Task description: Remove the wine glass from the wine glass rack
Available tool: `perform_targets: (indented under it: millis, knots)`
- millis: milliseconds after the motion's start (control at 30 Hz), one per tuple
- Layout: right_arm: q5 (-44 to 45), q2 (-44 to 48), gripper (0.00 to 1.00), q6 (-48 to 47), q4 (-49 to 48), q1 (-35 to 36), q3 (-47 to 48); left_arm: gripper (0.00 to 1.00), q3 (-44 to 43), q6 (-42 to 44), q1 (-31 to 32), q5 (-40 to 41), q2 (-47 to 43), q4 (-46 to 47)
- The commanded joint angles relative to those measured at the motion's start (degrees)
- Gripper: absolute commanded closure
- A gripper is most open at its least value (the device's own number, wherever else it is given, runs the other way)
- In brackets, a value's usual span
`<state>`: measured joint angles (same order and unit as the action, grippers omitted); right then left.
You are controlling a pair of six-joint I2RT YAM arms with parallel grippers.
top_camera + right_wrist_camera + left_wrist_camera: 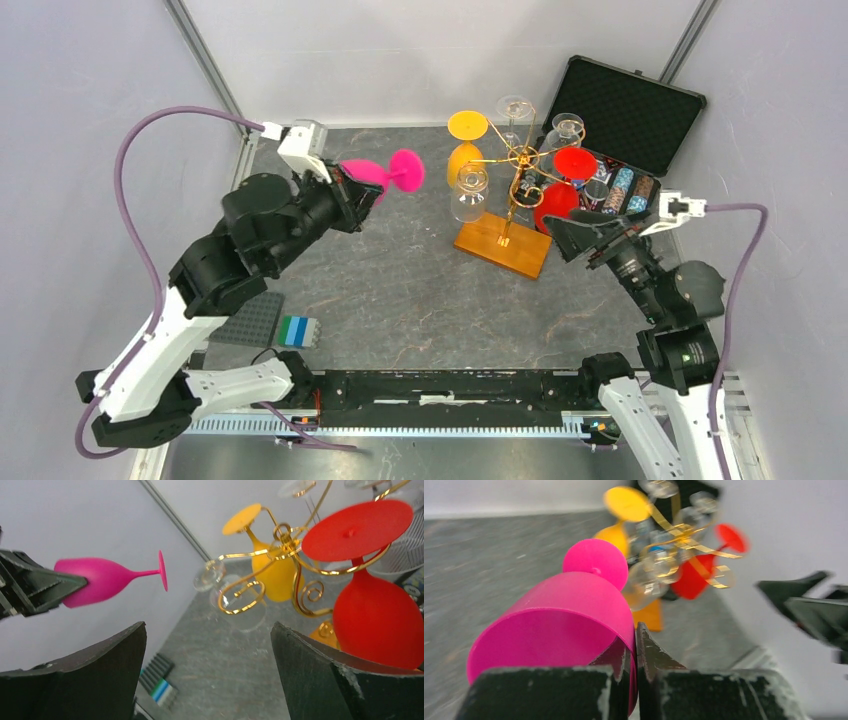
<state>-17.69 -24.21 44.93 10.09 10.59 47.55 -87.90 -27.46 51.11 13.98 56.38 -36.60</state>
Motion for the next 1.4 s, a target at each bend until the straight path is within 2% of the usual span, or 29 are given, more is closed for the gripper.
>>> perform_targets:
  millis: [0,167,367,533,800,1133,1367]
  knots:
    - [-6.3,-1.3,0.02,-11.1,4.0,-0.2,2.5,0.98,0.1,6.9,-0.1,17.5,2.0,-13.0]
    - [-1.8,1.4,0.02,-13.0,6.2,-0.2,1.7,0.98,2.6,5.9,-3.7,18.7,4.9,-18.9]
    - [9.9,0.5,0.02,-16.0,11.2,-0.2,1.6,0.98,6.5,7.3,-23.7,-0.6,11.1,-19.7]
    - [16.6,-1.2,0.02,-17.1,11.7,-0.1,1.1,0.98,7.3,7.2,-31.4,0.5,17.2,-21.6]
    - [15.9,-2.2,0.02,-18.0,12.1,-0.1,1.5,0.98,14.2,6.2,-44.7,-3.3,21.4,-17.6]
    - [16.9,-2.2,0.02,-19.2,13.4,2.0,3.0,0.98,18.0,6.8,-50.8,-2.6,24.8,-14.0]
    - [11.1,-4.7,0.02,-20.9,14.6,2.0,6.0,0.65,17.9,7.6,-51.0,-4.5,25.2,-12.5]
